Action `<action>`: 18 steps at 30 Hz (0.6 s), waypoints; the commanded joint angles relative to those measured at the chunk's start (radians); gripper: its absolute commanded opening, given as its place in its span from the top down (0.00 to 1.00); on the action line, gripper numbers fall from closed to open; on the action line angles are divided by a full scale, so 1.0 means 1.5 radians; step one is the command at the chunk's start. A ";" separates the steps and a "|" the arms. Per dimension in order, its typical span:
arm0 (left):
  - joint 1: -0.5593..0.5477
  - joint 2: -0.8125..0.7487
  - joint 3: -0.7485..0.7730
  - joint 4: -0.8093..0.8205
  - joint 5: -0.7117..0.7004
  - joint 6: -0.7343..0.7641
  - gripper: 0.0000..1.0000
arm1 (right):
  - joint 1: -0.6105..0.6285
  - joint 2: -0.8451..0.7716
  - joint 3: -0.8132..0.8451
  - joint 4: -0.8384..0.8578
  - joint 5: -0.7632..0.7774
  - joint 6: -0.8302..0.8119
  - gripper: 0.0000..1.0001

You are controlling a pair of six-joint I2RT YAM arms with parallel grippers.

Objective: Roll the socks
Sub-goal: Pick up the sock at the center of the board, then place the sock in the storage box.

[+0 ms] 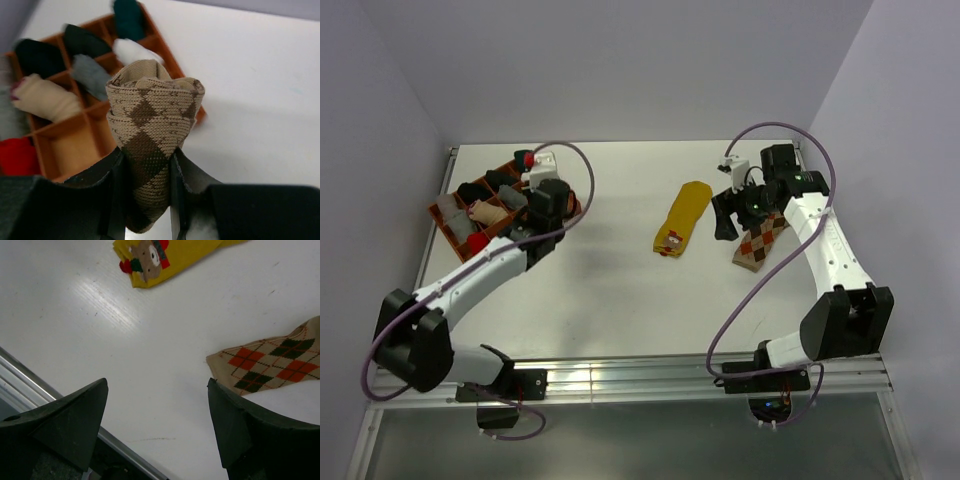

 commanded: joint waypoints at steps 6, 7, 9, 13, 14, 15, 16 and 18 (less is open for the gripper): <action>0.084 0.234 0.253 -0.084 -0.183 0.020 1.00 | -0.004 0.053 0.063 0.024 0.007 -0.007 0.12; 0.089 0.278 0.275 -0.091 -0.187 0.016 1.00 | -0.003 0.056 0.065 0.024 0.008 -0.007 0.12; 0.096 0.319 0.318 -0.087 -0.193 0.039 1.00 | -0.003 0.062 0.066 0.027 0.013 -0.007 0.12; 0.095 0.441 0.394 -0.137 -0.211 0.047 1.00 | -0.003 0.062 0.057 0.039 0.011 -0.003 0.12; 0.094 0.460 0.414 -0.162 -0.210 0.030 1.00 | -0.004 0.064 0.058 0.038 0.010 -0.002 0.12; 0.093 0.477 0.444 -0.183 -0.210 0.024 1.00 | -0.004 0.069 0.060 0.035 0.007 -0.002 0.12; 0.092 0.499 0.450 -0.192 -0.213 0.021 1.00 | -0.004 0.071 0.060 0.036 0.007 -0.002 0.12; 0.082 0.515 0.459 -0.199 -0.212 0.027 1.00 | -0.003 0.073 0.059 0.039 0.007 0.000 0.12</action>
